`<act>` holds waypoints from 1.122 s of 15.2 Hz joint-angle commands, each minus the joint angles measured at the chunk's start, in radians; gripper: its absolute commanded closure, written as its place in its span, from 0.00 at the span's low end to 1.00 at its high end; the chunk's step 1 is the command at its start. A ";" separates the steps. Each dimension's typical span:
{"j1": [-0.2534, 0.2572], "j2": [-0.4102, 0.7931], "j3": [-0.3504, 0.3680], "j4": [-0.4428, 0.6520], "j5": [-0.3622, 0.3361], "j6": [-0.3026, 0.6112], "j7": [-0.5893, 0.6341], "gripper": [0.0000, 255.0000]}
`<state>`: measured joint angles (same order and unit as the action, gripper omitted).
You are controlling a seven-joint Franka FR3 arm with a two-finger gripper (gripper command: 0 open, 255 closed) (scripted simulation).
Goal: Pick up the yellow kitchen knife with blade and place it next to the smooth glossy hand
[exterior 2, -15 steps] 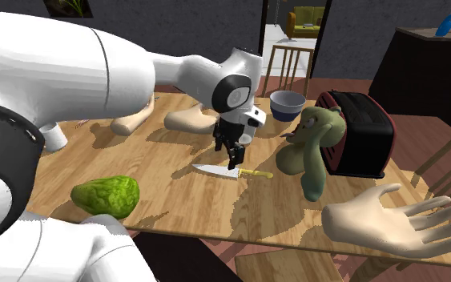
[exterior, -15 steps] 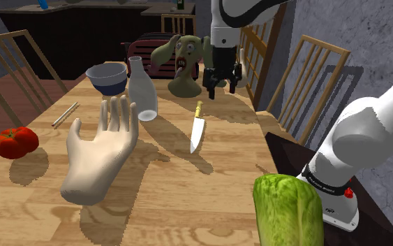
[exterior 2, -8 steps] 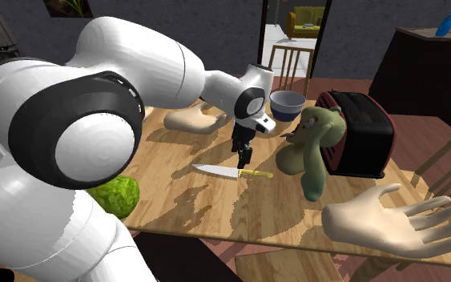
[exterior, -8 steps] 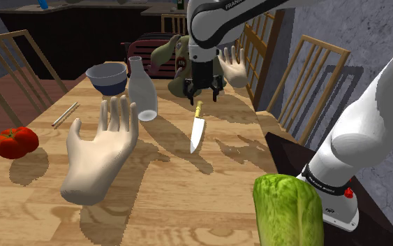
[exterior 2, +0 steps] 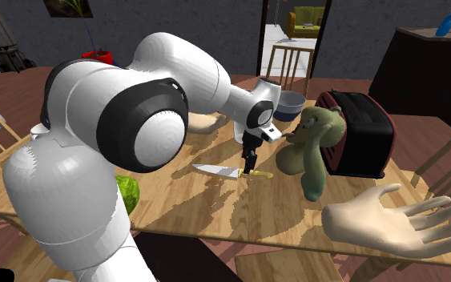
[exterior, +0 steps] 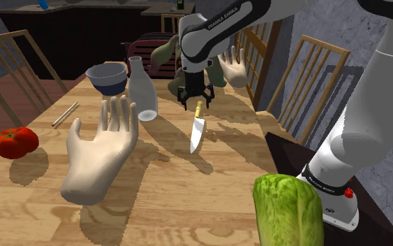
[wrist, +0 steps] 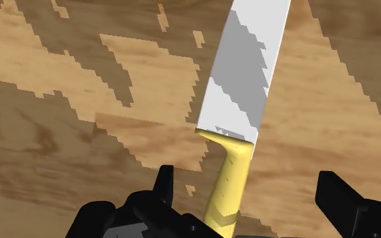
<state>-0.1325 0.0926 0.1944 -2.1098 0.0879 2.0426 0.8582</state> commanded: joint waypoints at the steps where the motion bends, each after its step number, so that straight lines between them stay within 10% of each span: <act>1: 0.001 0.009 0.001 -0.018 -0.001 0.028 0.003 0.00; 11: 0.003 0.022 0.002 -0.040 -0.001 0.062 0.004 0.00; 12: 0.003 0.022 0.002 -0.040 -0.001 0.062 0.004 1.00; 17: 0.003 0.022 0.002 -0.040 -0.001 0.062 0.004 1.00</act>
<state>-0.1293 0.1143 0.1960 -2.1491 0.0864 2.1047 0.8618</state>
